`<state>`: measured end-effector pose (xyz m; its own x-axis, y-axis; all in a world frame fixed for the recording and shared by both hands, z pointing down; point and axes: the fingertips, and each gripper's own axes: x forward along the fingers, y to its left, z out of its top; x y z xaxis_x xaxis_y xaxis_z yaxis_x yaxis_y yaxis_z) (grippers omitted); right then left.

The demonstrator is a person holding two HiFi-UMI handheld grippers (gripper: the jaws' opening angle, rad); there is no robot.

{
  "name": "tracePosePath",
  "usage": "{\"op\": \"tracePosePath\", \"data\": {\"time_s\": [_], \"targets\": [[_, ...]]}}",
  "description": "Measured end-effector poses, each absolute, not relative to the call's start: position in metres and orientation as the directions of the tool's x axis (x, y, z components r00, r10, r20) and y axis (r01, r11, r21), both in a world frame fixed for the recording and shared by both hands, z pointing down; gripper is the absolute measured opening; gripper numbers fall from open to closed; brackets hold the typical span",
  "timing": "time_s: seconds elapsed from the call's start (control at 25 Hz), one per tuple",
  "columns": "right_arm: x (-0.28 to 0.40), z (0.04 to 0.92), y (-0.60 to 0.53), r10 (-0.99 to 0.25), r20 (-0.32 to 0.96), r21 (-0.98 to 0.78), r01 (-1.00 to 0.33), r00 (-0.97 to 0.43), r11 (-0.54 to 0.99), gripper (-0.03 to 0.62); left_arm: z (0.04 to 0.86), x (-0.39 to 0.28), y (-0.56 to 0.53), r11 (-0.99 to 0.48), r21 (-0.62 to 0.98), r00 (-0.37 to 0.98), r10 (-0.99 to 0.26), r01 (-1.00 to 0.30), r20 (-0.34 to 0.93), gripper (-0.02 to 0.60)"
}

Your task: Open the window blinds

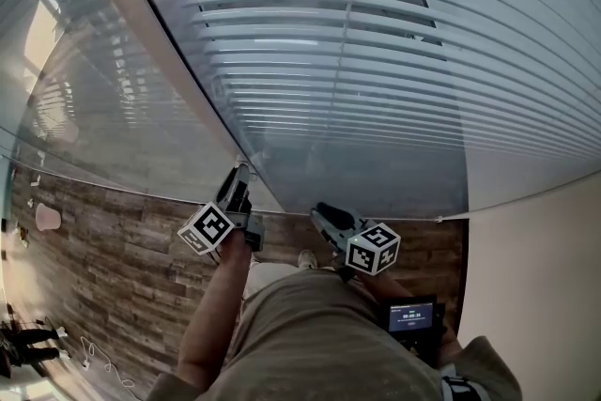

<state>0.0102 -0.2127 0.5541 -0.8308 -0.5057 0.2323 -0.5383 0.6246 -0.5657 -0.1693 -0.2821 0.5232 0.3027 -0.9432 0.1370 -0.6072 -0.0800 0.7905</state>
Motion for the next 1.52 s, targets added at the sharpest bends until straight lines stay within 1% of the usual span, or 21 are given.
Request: {"op": "tracePosePath", "data": {"time_s": [0.12, 0.24, 0.48, 0.68, 0.92, 1.12, 1.28, 1.52], "targets": [[0.01, 0.549, -0.215, -0.505, 0.231, -0.564, -0.537, -0.832, 0.627, 0.091, 0.521, -0.171, -0.284, -0.075, 0.682, 0.275, -0.943, -0.728, 0.19, 0.135], [0.01, 0.551, -0.216, -0.505, 0.231, -0.563, -0.537, -0.832, 0.628, 0.091, 0.521, -0.169, -0.284, -0.084, 0.589, 0.259, -0.941, -0.803, 0.218, 0.133], [0.011, 0.553, -0.215, -0.503, 0.234, -0.565, -0.537, -0.832, 0.626, 0.091, 0.522, -0.167, -0.284, -0.107, 0.438, 0.238, -0.937, -0.893, 0.255, 0.133], [0.011, 0.553, -0.214, -0.502, 0.236, -0.563, -0.538, -0.832, 0.627, 0.091, 0.521, -0.165, -0.283, -0.133, 0.253, 0.204, -0.938, -0.958, 0.281, 0.134], [0.01, 0.553, -0.213, -0.501, 0.239, -0.562, -0.54, -0.831, 0.627, 0.091, 0.519, -0.163, -0.282, -0.157, 0.078, 0.174, -0.929, -0.984, 0.326, 0.135], [0.008, 0.554, -0.213, -0.496, 0.239, -0.563, -0.535, -0.835, 0.63, 0.091, 0.518, -0.16, -0.283, -0.182, -0.078, 0.146, -0.929, -0.98, 0.34, 0.135], [0.009, 0.556, -0.209, -0.496, 0.239, -0.563, -0.535, -0.835, 0.63, 0.091, 0.521, -0.156, -0.279, -0.199, -0.174, 0.13, -0.931, -0.965, 0.34, 0.135], [0.009, 0.557, -0.208, -0.497, 0.242, -0.565, -0.537, -0.833, 0.626, 0.091, 0.525, -0.154, -0.278, -0.206, -0.384, 0.068, -0.936, -0.9, 0.344, 0.135]]}}
